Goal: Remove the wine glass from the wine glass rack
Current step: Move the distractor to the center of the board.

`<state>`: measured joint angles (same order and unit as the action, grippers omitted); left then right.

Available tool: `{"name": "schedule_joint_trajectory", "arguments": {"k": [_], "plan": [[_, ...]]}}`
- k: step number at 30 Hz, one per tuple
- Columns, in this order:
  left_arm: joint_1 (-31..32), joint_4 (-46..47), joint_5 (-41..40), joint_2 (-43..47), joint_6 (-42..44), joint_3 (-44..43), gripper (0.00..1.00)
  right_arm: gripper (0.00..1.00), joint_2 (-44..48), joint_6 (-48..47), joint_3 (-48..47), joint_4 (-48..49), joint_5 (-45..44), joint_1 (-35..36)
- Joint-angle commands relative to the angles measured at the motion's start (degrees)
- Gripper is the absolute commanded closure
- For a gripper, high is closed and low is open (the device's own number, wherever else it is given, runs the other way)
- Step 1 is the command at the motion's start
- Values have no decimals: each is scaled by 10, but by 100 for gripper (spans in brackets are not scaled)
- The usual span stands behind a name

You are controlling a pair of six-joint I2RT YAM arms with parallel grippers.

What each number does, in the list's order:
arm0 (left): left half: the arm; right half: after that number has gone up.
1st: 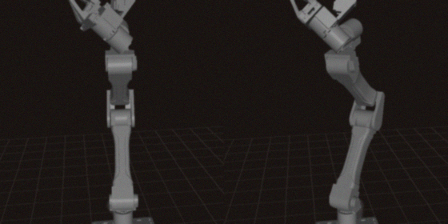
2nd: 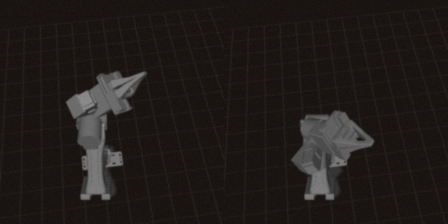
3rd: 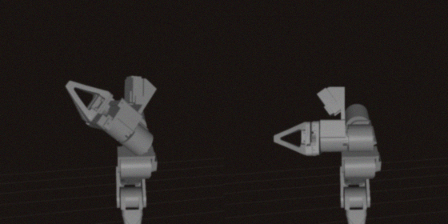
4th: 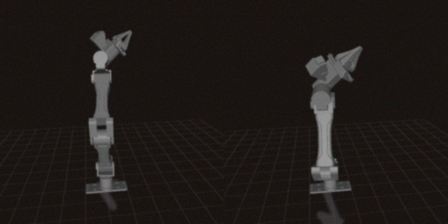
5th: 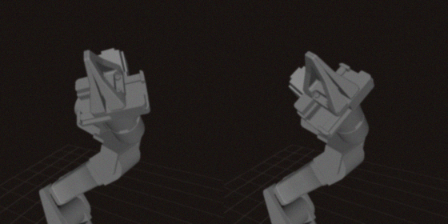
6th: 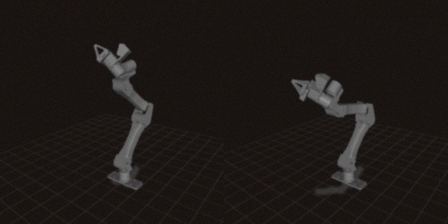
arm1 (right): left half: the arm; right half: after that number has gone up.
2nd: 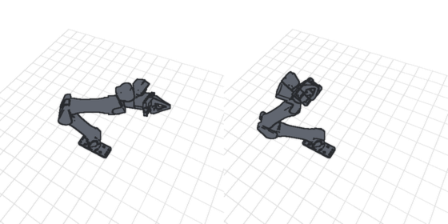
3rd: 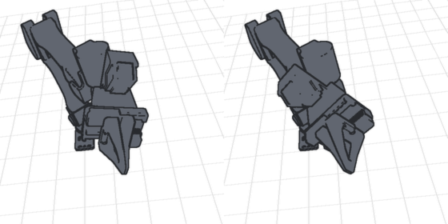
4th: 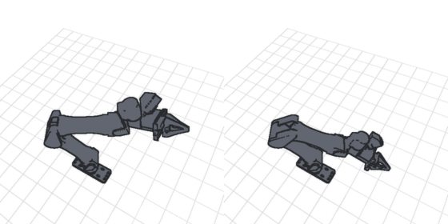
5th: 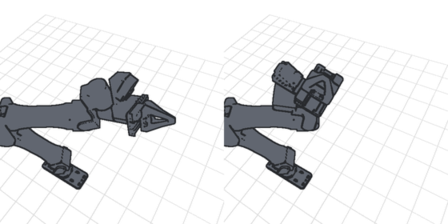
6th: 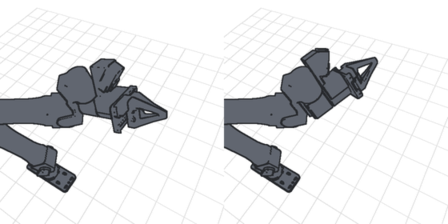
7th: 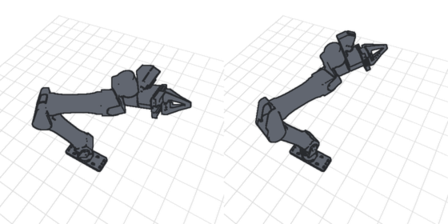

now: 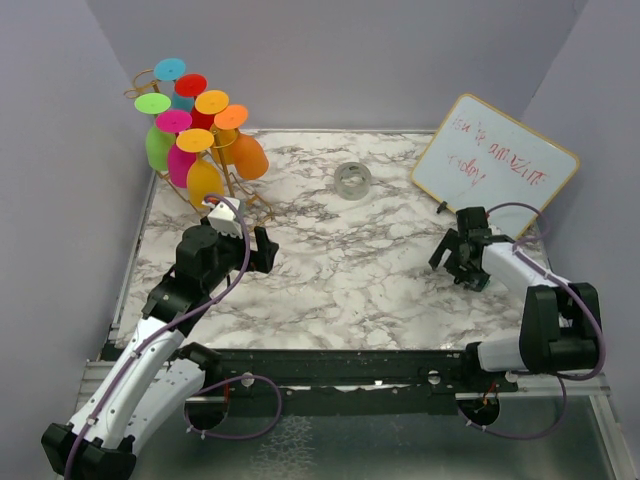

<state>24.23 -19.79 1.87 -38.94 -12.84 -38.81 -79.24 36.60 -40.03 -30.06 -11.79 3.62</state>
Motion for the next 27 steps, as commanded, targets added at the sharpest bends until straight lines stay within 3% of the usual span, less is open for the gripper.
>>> {"name": "schedule_joint_trajectory", "arguments": {"k": [1, 5, 13, 18, 23, 27], "plan": [[1, -2, -14, 1, -6, -7, 1, 0, 36, -21, 3, 33, 84, -3], [1, 4, -15, -12, -16, -8, 1, 0, 53, -49, 8, 51, 114, -3], [1, 5, -30, -24, -20, -18, 1, 0, -2, -40, -26, -6, -69, -4], [1, 5, -38, -12, -21, -13, 1, 0, -8, -20, -33, 3, -108, -13], [1, 0, -52, 0, -15, -13, 1, 0, 12, -50, -56, 11, -64, -13], [1, 0, -68, 2, -17, -8, 1, 2, 48, -96, -60, 54, 89, -12]]}}
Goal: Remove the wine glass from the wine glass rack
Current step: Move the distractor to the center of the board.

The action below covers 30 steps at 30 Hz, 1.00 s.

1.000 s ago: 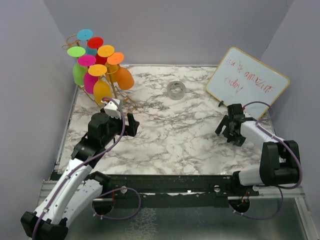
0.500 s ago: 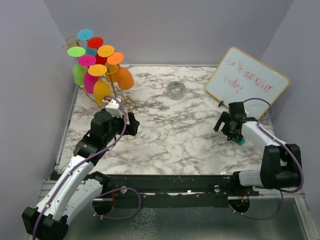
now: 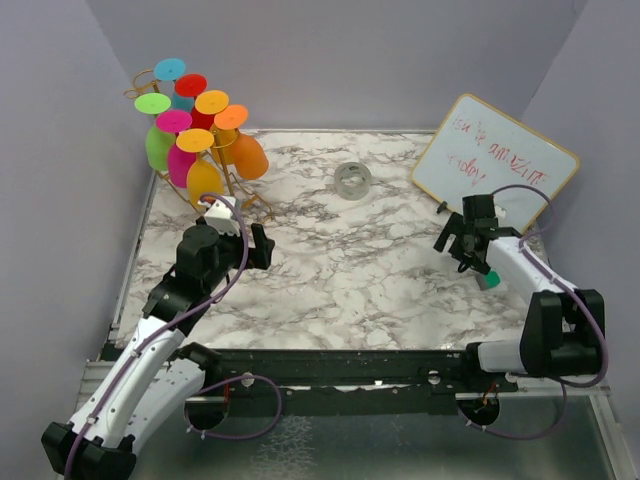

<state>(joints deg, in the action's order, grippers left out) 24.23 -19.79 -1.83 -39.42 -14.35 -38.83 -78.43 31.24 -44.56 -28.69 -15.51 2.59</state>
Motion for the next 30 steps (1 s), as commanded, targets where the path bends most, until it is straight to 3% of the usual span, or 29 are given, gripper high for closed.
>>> {"name": "schedule_joint_trajectory", "arguments": {"k": [1, 5, 8, 15, 20, 26, 30], "plan": [[1, 1, -36, 4, -4, -6, 1, 5, 51, -44, -5, 64, 177, -2], [1, -6, -78, -11, -13, -10, 1, 11, 74, -3, 42, 173, 377, 1], [1, -6, -93, -14, -14, -13, 1, 11, 59, 32, 41, 231, 430, 34], [1, -9, -113, -14, -24, -8, 1, 8, -79, 52, -52, 296, 382, 133], [1, -17, -107, -3, -29, -11, 1, 8, -228, 49, -191, 314, 368, 164], [1, -47, -100, 15, -18, -28, 1, 7, -381, 59, -360, 292, 341, 174], [1, -77, -128, 25, 48, -51, 1, 6, -463, 48, -478, 234, 351, 175]]}}
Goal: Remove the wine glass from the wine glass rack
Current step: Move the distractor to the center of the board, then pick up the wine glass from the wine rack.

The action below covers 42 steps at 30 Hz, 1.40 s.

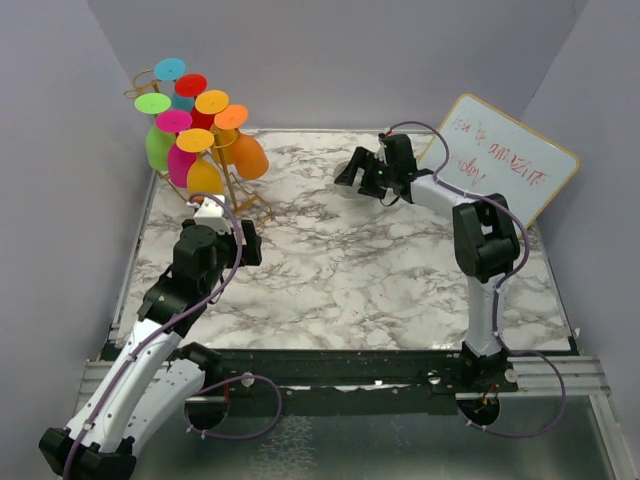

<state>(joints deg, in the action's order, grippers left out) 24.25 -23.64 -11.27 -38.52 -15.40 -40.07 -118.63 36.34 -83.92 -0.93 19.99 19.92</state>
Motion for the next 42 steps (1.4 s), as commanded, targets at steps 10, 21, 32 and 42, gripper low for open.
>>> {"name": "schedule_joint_trajectory", "arguments": {"k": [10, 21, 32, 42], "plan": [[1, -104, -31, -15, 80, -116, 7, 4, -152, -72, -285, -184, -2, -10], [0, -116, -13, -93, 30, -187, 1, 3, 91, -77, 3, -114, 57, -10], [-56, -124, 58, -137, -62, -273, 1, 0, 292, -21, 155, -141, -13, -23], [-202, -176, 169, -166, -74, -324, 22, 0, 410, -26, 247, -122, 20, -53]]}}
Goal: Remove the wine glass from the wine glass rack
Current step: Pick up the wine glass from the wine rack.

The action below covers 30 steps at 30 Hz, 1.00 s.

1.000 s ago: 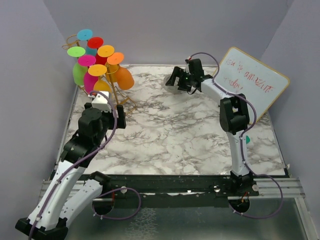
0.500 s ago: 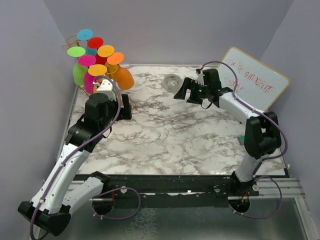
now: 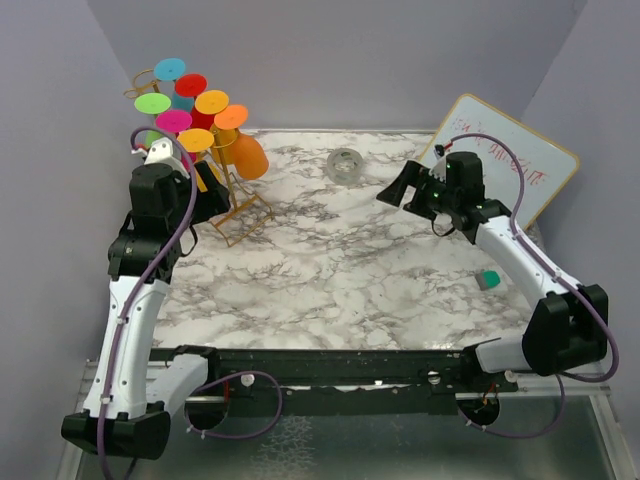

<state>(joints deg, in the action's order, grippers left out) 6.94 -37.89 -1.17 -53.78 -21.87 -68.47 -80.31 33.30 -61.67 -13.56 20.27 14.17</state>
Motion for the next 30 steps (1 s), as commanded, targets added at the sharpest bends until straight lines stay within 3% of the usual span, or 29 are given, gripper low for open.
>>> {"name": "schedule_joint_trajectory", "arguments": {"k": [1, 4, 13, 19, 25, 30], "plan": [[-32, -32, 73, -11, -11, -45, 22, 0, 32, 6, 31, 4, 19, 4], [-34, -26, 70, -2, -15, -52, 11, 0, 38, 5, 41, 0, 12, 4], [-39, 6, 36, 7, -70, -50, 10, 0, 37, 29, 13, -44, -36, 4], [-43, 13, -2, -10, -71, -73, 19, 0, 48, 8, -9, -72, -24, 4], [-52, 8, -6, -75, -64, -162, 22, 0, 61, -12, -41, -122, -63, 4], [-64, 29, -17, -82, -71, -153, 29, 0, 81, -22, -49, -149, -95, 4]]}}
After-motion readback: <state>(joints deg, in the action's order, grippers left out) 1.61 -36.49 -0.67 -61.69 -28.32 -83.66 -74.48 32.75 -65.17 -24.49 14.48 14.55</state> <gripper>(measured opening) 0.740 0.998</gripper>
